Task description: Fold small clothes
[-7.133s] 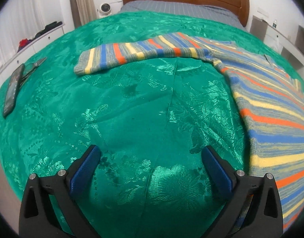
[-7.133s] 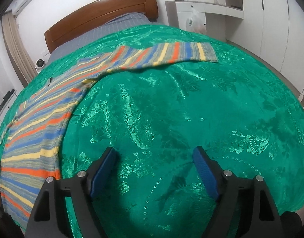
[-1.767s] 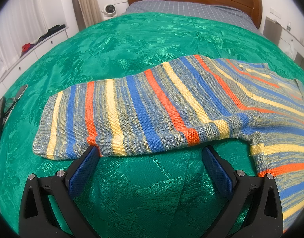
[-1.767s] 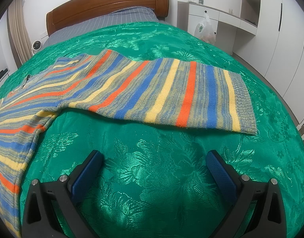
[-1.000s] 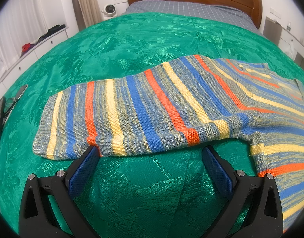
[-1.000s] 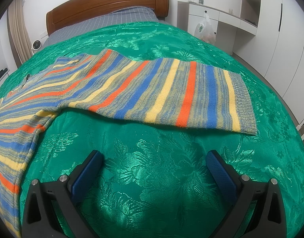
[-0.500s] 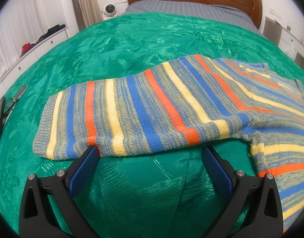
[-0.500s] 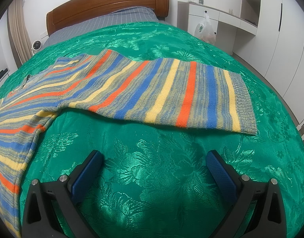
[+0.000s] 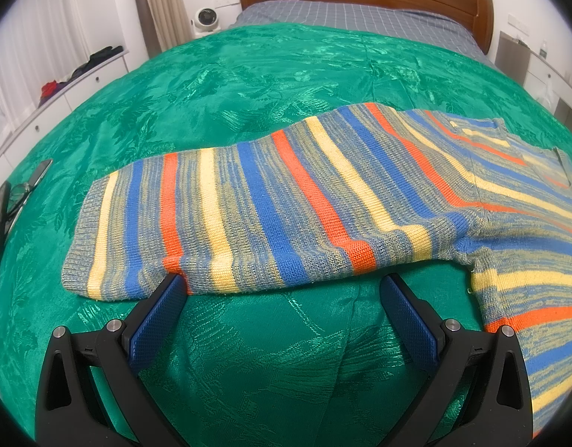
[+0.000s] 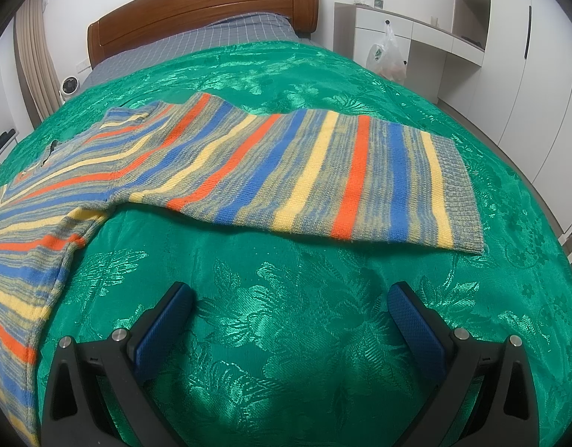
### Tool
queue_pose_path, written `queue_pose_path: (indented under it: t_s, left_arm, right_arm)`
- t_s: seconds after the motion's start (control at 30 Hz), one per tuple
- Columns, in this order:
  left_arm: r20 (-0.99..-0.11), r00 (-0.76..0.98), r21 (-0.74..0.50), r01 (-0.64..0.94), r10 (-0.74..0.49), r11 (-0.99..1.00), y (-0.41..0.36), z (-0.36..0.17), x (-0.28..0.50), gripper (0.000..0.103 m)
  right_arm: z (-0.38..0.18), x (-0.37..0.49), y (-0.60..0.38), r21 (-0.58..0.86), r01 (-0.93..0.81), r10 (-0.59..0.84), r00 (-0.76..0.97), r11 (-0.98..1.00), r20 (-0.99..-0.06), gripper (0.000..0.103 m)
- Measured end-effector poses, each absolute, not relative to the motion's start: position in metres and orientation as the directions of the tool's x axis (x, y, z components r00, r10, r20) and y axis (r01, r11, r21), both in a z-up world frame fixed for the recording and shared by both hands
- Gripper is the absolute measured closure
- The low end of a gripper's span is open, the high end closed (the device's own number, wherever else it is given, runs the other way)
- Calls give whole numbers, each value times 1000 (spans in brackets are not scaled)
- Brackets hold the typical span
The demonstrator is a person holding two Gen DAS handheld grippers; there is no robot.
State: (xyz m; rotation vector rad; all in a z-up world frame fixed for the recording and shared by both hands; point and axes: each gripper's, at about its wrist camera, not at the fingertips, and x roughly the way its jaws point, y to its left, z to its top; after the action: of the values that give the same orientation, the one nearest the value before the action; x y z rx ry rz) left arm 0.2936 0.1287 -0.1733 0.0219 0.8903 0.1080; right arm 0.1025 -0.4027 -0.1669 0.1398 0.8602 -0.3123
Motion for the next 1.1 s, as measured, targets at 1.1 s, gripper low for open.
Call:
queue_pose_path:
  t_s: [1.1]
  left_arm:
    - [-774,624,65,-85,104,994,129,-173,294,0]
  right_arm:
    - [-159,100,-593,652,497,238,661,572,-712,27]
